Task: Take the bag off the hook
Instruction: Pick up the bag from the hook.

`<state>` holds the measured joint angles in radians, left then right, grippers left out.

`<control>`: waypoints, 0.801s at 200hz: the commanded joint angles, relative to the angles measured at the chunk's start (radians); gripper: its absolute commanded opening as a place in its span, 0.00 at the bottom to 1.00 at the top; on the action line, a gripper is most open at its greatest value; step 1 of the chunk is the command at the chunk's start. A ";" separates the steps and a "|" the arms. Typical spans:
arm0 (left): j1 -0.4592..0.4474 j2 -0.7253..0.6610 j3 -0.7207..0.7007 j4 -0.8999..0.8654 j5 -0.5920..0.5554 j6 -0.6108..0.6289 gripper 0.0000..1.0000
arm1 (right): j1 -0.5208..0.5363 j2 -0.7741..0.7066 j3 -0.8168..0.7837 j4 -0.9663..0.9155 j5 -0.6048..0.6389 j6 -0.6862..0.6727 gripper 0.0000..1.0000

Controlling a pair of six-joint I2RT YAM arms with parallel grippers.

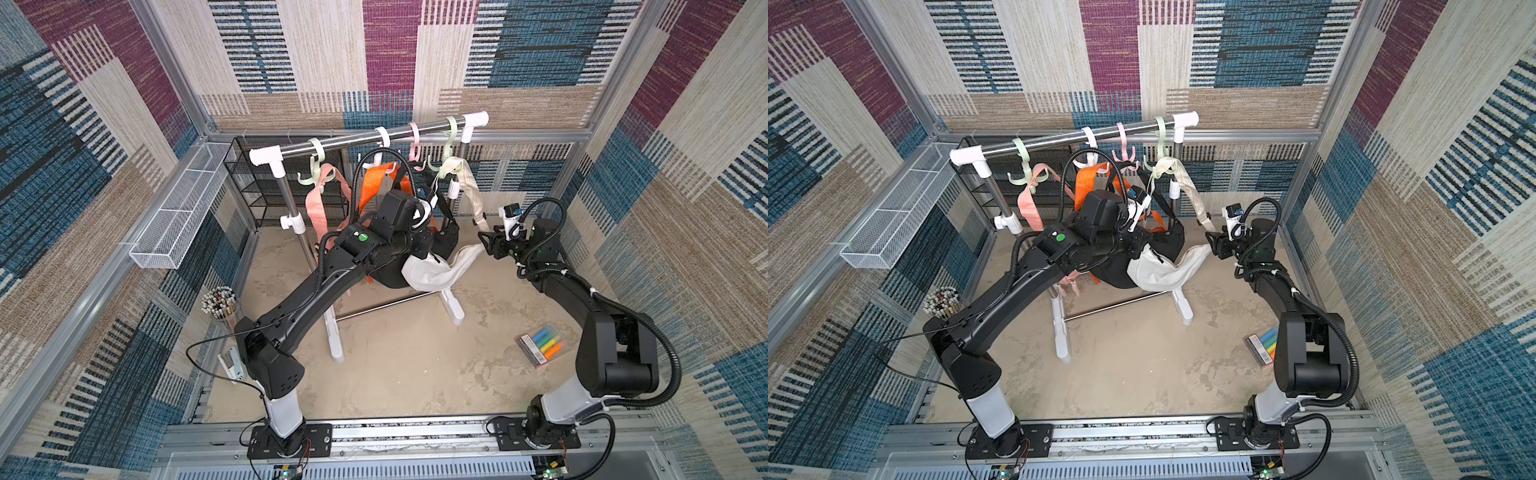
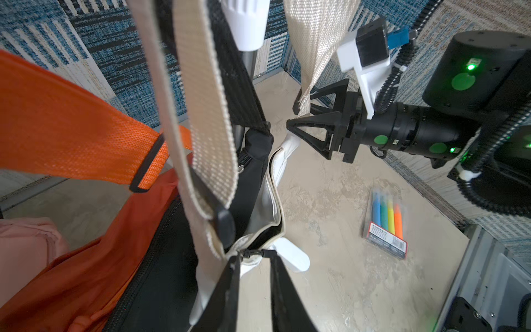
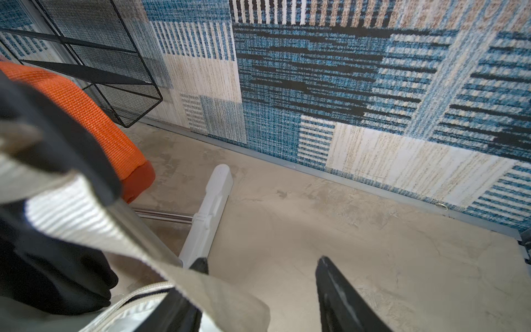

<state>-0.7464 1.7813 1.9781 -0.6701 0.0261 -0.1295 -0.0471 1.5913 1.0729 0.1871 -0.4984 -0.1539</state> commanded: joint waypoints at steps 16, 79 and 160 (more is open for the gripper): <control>-0.001 -0.078 -0.057 0.020 -0.003 -0.003 0.35 | -0.001 -0.002 -0.003 0.053 -0.017 0.012 0.65; -0.001 -0.105 -0.109 0.065 -0.100 -0.001 0.54 | -0.001 0.020 0.021 0.040 -0.048 0.000 0.47; 0.001 0.022 0.061 0.006 -0.154 0.025 0.43 | -0.001 -0.012 0.013 0.031 -0.083 0.007 0.30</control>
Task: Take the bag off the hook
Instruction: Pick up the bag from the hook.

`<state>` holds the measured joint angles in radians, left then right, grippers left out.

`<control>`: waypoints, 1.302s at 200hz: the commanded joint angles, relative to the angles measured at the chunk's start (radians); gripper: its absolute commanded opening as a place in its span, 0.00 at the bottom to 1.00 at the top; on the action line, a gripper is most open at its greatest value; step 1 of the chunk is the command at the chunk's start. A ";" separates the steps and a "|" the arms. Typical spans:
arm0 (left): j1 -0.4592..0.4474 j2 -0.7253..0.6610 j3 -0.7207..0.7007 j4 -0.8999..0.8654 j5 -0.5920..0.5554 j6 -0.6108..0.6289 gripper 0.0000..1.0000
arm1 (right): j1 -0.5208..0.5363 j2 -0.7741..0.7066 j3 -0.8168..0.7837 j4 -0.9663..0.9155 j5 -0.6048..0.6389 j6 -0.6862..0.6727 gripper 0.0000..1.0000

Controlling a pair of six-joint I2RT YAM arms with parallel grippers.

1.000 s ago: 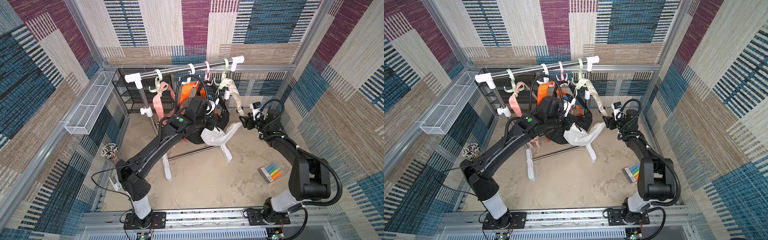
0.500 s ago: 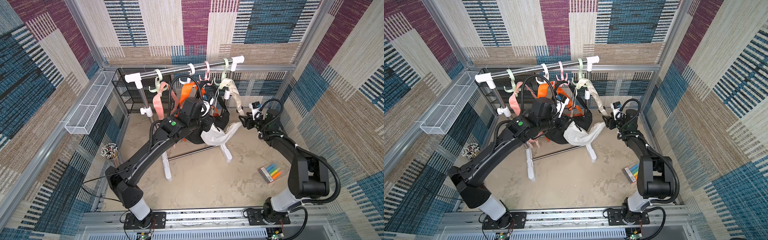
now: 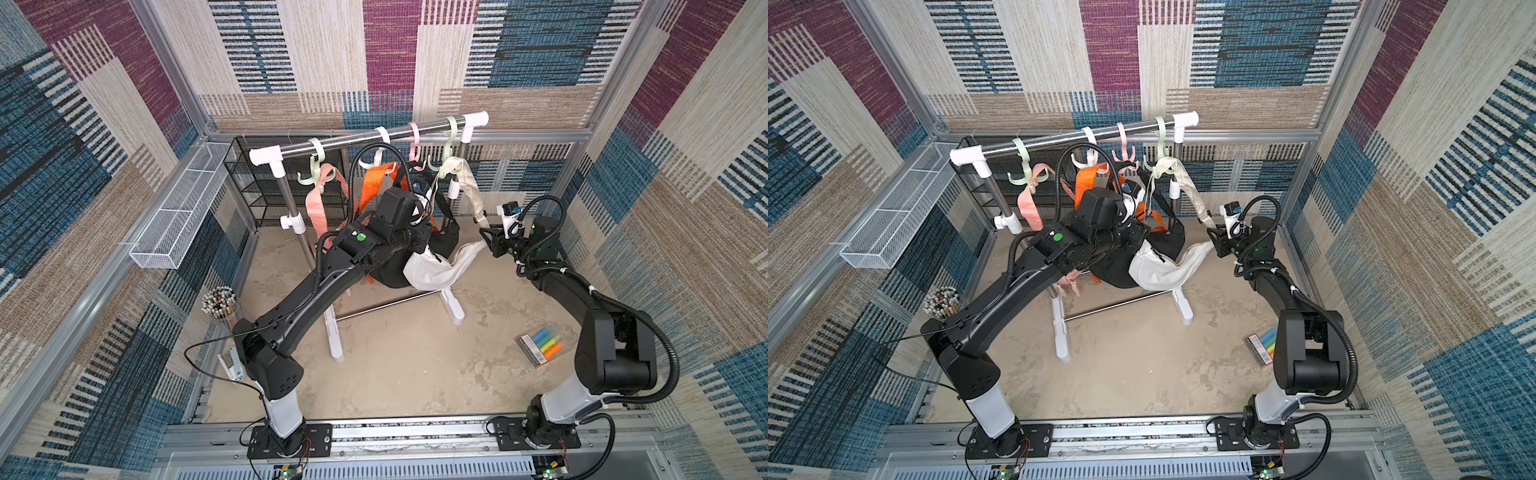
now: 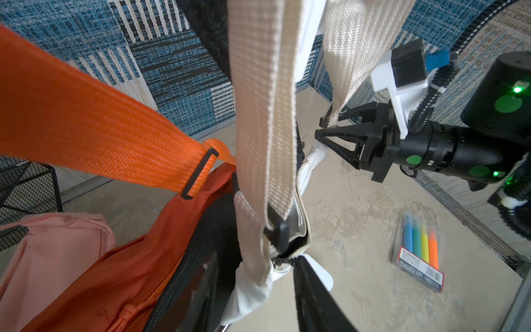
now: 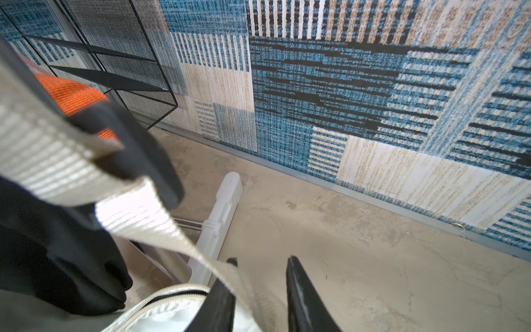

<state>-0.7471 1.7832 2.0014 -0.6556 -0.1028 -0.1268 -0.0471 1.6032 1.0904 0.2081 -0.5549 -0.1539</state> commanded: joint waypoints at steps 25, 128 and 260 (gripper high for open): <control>0.002 0.054 0.083 -0.020 -0.024 0.027 0.41 | 0.000 -0.053 -0.013 0.010 -0.031 0.013 0.26; 0.002 0.089 0.148 -0.040 -0.055 0.030 0.00 | 0.000 -0.130 -0.024 -0.018 -0.031 0.007 0.06; 0.002 0.002 0.172 -0.034 0.072 0.005 0.00 | 0.000 -0.374 0.069 -0.164 -0.005 0.061 0.00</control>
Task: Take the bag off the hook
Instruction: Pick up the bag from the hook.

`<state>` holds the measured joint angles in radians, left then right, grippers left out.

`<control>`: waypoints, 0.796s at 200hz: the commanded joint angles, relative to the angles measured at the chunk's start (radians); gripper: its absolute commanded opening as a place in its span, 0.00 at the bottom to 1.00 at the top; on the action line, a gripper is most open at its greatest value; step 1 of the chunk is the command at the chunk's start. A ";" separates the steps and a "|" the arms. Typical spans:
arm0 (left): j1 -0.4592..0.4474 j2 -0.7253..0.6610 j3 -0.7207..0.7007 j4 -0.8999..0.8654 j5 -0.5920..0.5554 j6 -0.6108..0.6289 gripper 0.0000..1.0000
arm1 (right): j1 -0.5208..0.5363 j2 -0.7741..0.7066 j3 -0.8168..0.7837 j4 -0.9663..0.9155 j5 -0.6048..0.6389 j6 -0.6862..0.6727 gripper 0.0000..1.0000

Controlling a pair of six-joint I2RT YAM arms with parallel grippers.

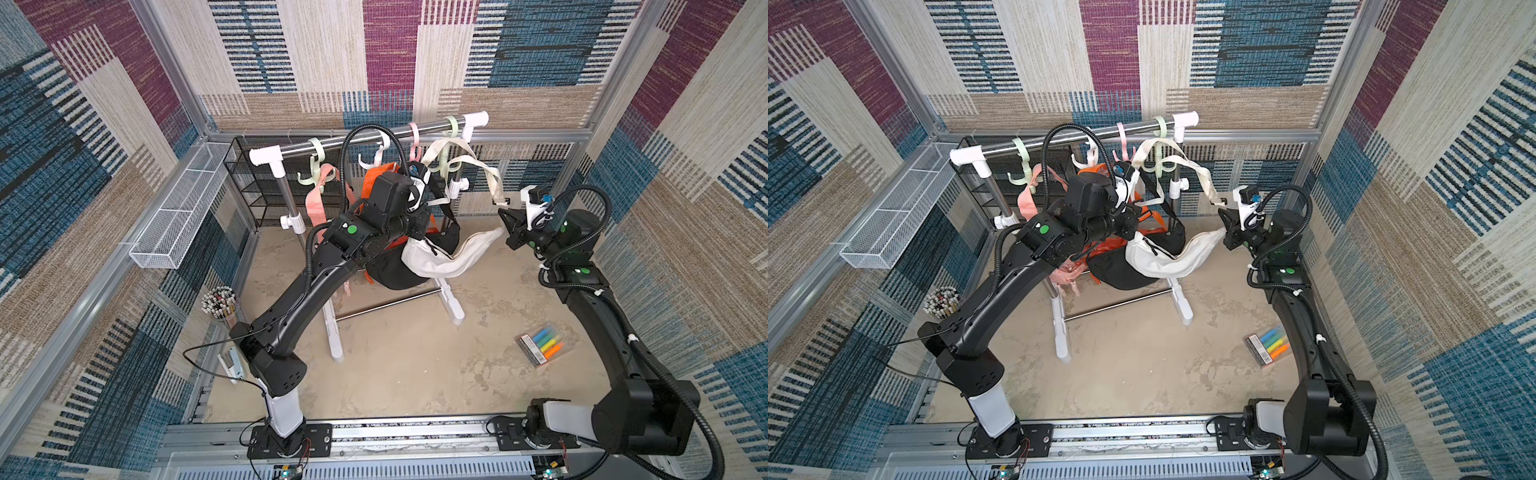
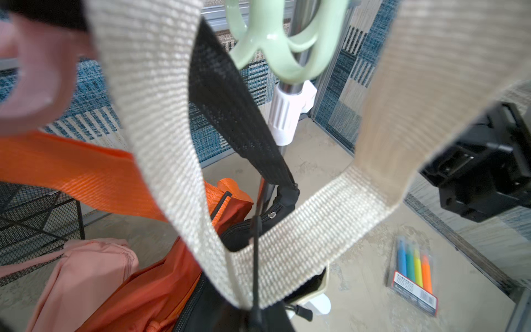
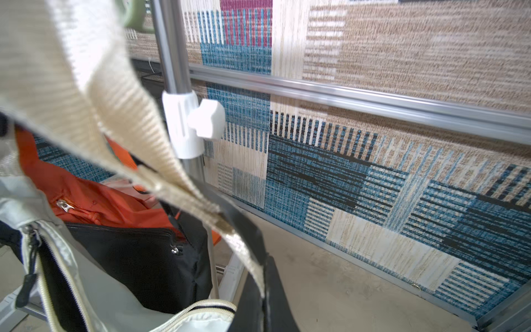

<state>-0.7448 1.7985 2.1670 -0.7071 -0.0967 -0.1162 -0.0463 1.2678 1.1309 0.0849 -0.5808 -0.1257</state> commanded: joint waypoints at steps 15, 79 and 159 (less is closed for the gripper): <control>0.000 -0.022 0.013 0.015 0.076 -0.010 0.00 | -0.001 -0.064 0.063 -0.082 0.036 0.041 0.00; -0.001 -0.126 -0.063 0.009 0.183 -0.055 0.00 | -0.001 -0.166 0.144 -0.263 0.102 0.102 0.00; -0.024 -0.357 -0.542 0.160 0.355 -0.301 0.00 | -0.001 -0.257 0.207 -0.798 0.297 0.277 0.00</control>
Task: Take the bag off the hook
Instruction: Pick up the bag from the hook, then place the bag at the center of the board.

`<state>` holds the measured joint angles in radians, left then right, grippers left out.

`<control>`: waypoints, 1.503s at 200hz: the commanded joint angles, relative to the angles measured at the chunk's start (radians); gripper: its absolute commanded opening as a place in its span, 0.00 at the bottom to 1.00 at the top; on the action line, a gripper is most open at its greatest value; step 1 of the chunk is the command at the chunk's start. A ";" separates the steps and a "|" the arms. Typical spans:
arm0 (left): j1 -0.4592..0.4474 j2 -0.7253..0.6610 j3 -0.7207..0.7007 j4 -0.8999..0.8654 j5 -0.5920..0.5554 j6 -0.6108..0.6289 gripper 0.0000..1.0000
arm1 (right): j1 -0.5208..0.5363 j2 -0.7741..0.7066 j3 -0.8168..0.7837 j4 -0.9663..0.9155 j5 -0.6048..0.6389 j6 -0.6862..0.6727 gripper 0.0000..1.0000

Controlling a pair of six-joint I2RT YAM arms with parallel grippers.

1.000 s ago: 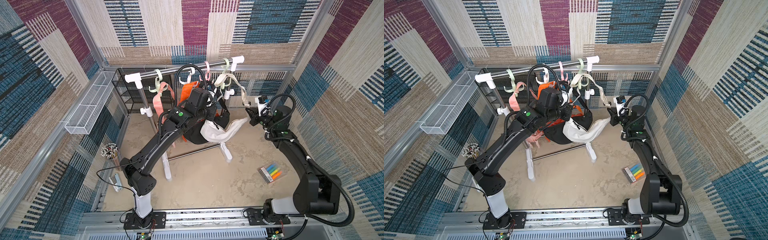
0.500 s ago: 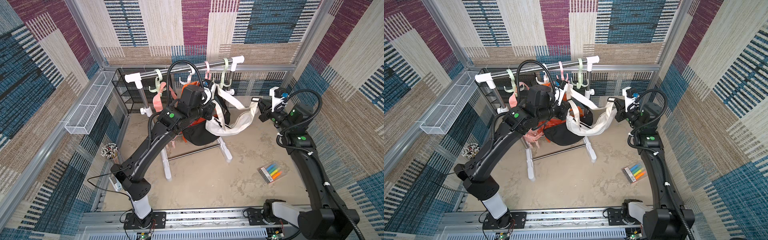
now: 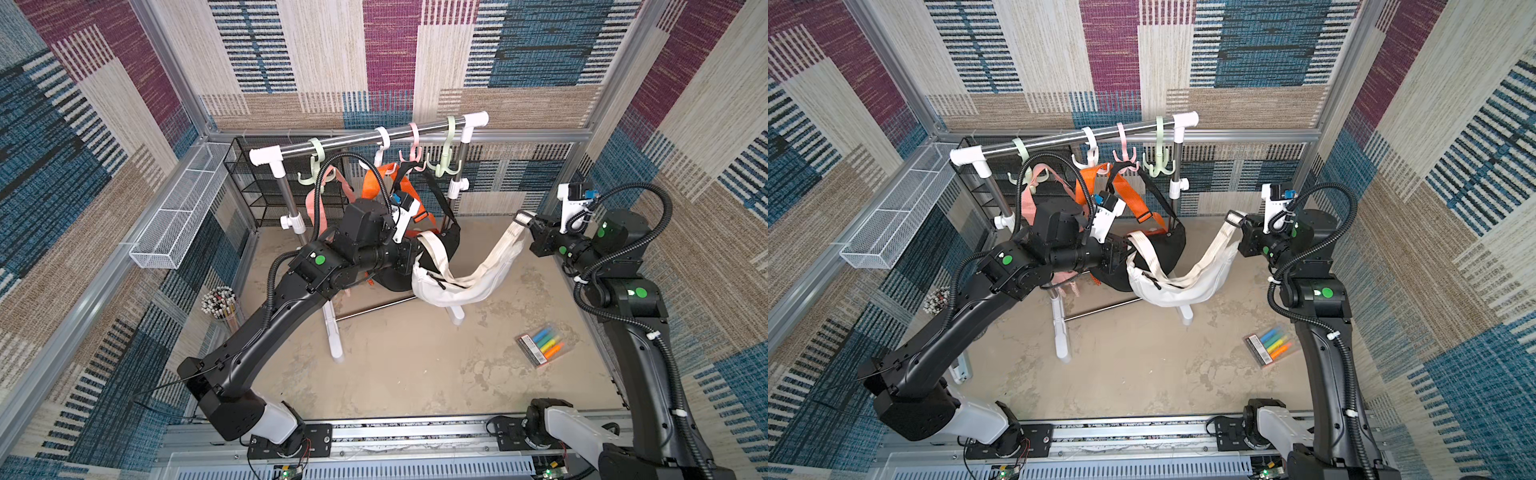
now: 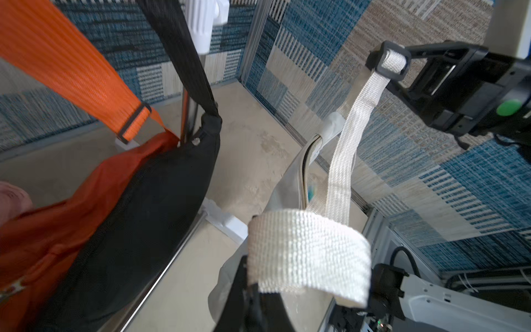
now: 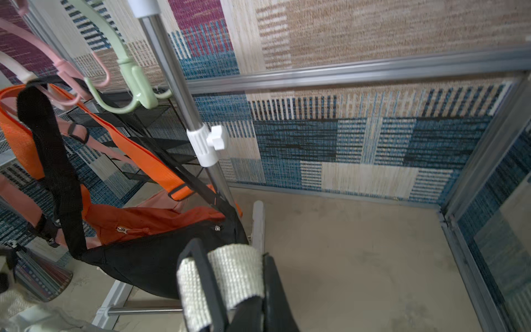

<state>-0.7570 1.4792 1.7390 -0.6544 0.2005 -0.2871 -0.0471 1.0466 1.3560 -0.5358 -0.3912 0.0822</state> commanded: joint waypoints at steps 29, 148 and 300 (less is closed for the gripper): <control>-0.049 -0.008 -0.162 0.168 0.093 -0.171 0.00 | 0.000 -0.042 -0.048 -0.218 0.226 0.065 0.00; -0.153 0.346 -0.012 0.269 0.084 -0.231 0.00 | -0.045 -0.057 -0.305 0.108 0.603 -0.051 0.00; -0.157 0.868 0.677 -0.026 -0.085 -0.139 0.00 | -0.232 0.265 -0.292 0.311 0.507 0.023 0.00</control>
<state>-0.9119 2.2936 2.3199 -0.5884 0.1864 -0.4736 -0.2546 1.2682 1.0477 -0.3115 0.1516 0.0528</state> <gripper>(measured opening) 0.076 0.058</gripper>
